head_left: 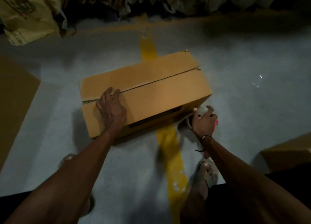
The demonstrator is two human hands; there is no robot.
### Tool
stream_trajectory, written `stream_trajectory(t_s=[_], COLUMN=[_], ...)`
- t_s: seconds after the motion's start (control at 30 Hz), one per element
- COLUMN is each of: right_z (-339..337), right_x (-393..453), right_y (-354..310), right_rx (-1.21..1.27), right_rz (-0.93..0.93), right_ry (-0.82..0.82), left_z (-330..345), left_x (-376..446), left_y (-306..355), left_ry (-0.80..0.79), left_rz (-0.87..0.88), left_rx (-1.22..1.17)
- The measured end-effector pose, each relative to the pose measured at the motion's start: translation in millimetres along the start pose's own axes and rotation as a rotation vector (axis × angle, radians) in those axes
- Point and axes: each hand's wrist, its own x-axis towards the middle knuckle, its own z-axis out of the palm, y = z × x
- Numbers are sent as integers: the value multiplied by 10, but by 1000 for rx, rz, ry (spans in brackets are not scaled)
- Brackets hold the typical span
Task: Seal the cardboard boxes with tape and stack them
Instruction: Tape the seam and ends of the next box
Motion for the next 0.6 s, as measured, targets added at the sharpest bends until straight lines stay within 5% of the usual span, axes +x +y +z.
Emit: stream_trajectory(t_s=[0.1, 0.2, 0.43, 0.6], right_z=[-95, -120, 70, 281], right_x=[177, 288, 254, 282], right_y=[513, 979, 1202, 1286], right_rx=[-2, -54, 83, 79], right_rz=[410, 604, 609, 640], right_ry=[-68, -233, -523, -453], left_z=[258, 449, 816, 917], left_x=[-49, -25, 80, 69], left_y=[434, 849, 1351, 1248], left_ry=[-111, -195, -511, -529], left_rz=[216, 399, 536, 574], left_rx=[-3, 18, 144, 189])
